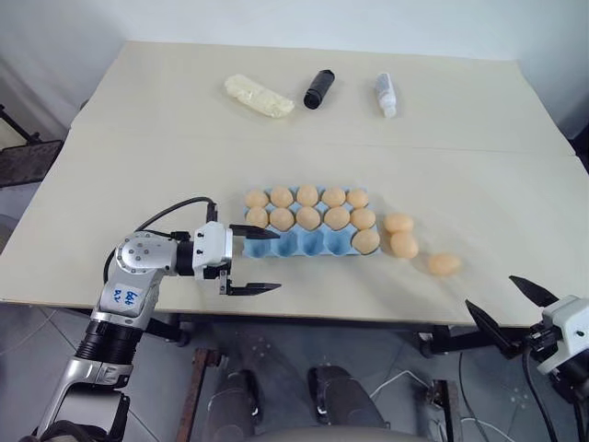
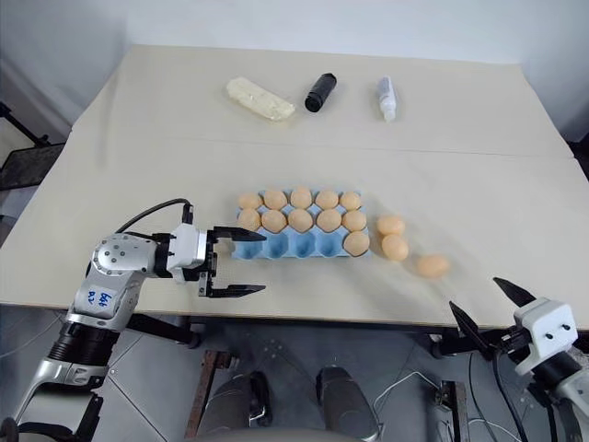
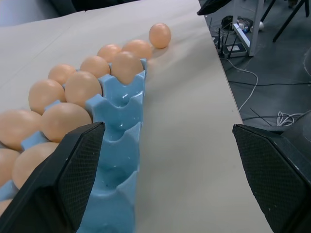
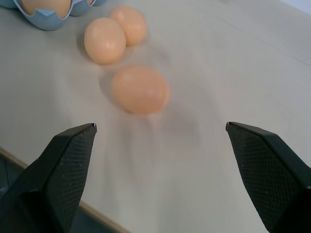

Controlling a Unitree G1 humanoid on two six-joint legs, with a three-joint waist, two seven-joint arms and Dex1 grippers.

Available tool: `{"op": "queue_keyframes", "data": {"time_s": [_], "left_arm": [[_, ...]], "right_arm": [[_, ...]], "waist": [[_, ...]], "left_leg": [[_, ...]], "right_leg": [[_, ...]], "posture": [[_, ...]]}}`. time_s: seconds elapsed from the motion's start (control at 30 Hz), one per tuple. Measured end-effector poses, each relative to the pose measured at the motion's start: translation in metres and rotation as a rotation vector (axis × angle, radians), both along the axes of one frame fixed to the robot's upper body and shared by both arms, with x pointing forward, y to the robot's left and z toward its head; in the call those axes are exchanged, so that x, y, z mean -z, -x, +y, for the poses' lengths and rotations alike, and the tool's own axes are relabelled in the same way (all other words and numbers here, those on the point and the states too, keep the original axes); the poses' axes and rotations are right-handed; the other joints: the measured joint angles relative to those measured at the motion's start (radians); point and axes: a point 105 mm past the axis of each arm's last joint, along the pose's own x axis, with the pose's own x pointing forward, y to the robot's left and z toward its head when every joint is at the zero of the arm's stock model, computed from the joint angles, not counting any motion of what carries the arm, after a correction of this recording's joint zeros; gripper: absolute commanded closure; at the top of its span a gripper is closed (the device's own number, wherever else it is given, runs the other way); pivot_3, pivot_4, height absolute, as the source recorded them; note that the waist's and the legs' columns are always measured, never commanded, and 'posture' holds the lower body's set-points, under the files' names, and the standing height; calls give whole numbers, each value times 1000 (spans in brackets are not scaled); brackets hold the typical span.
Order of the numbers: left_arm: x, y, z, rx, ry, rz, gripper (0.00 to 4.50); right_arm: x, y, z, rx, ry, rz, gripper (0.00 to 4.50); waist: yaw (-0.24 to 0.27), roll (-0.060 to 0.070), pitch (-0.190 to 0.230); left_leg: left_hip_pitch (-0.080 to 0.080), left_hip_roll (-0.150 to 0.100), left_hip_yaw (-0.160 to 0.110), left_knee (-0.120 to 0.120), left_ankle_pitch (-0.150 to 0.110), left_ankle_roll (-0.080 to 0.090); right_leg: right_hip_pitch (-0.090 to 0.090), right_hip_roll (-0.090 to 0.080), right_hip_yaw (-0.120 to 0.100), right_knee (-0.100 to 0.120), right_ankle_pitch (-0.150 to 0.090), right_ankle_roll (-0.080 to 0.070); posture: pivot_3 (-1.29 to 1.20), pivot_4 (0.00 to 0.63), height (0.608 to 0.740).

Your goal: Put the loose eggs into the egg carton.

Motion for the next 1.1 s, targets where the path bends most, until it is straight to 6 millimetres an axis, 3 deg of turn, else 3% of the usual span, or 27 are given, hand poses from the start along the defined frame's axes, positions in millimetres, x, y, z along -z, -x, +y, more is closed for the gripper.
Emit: {"op": "queue_keyframes", "data": {"time_s": [0.27, 0.4, 0.53, 0.7, 0.73, 0.87, 1.0, 1.1], "left_arm": [[4, -1, 13, -72, 12, 3, 20], [7, -2, 21, -122, 15, 3, 20], [6, 1, 26, -154, 14, -15, 0], [4, 2, 38, -210, 9, -26, 0], [5, 2, 40, -226, 12, -23, 0], [6, 1, 53, -303, 28, -6, 0], [4, 0, 67, -384, 47, -8, 0], [5, -2, 74, -436, 60, -8, 0]], "right_arm": [[1, -50, 9, -153, 19, 36, 0], [13, -65, 12, -201, 29, 94, 0], [19, -75, 13, -229, 28, 116, 888], [19, -76, 16, -259, 30, 114, 2593], [18, -74, 19, -273, 32, 111, 2593], [2, -66, 46, -372, 23, 87, 2593], [-37, -63, 91, -494, -45, 2, 2593], [-57, -65, 137, -590, -130, -45, 2593]], "waist": [[5, 0, 0], [6, 0, 0], [5, 0, 0], [4, 1, 0], [4, 1, 0], [1, 1, 0], [-1, 1, 0], [1, 0, 0]], "left_leg": [[-1, 0, -1, -1, 4, 4], [-1, 0, -1, -1, 5, 1], [-1, 0, -1, 0, 5, 1], [-1, 0, -1, 0, 6, 1], [-1, 0, -1, 0, 6, 1], [-1, 1, -1, -1, 6, 0], [-1, 1, -2, -1, 3, -3], [-1, 1, -2, -1, 3, -4]], "right_leg": [[-1, 0, 0, 0, 0, 0], [-1, 1, 0, 0, 0, 0], [-1, 0, 0, 0, 0, 1], [-1, 0, 0, 1, 0, 1], [-1, 0, 0, 1, 0, 1], [-2, 1, 0, 1, 0, 1], [-2, 0, -1, 3, 0, 1], [-2, 0, -2, 3, 0, 0]], "posture": [[0, 150, 740], [0, 150, 740], [0, 150, 740], [0, 150, 740], [0, 150, 740], [0, 150, 740], [0, 150, 740], [0, 150, 740]]}}
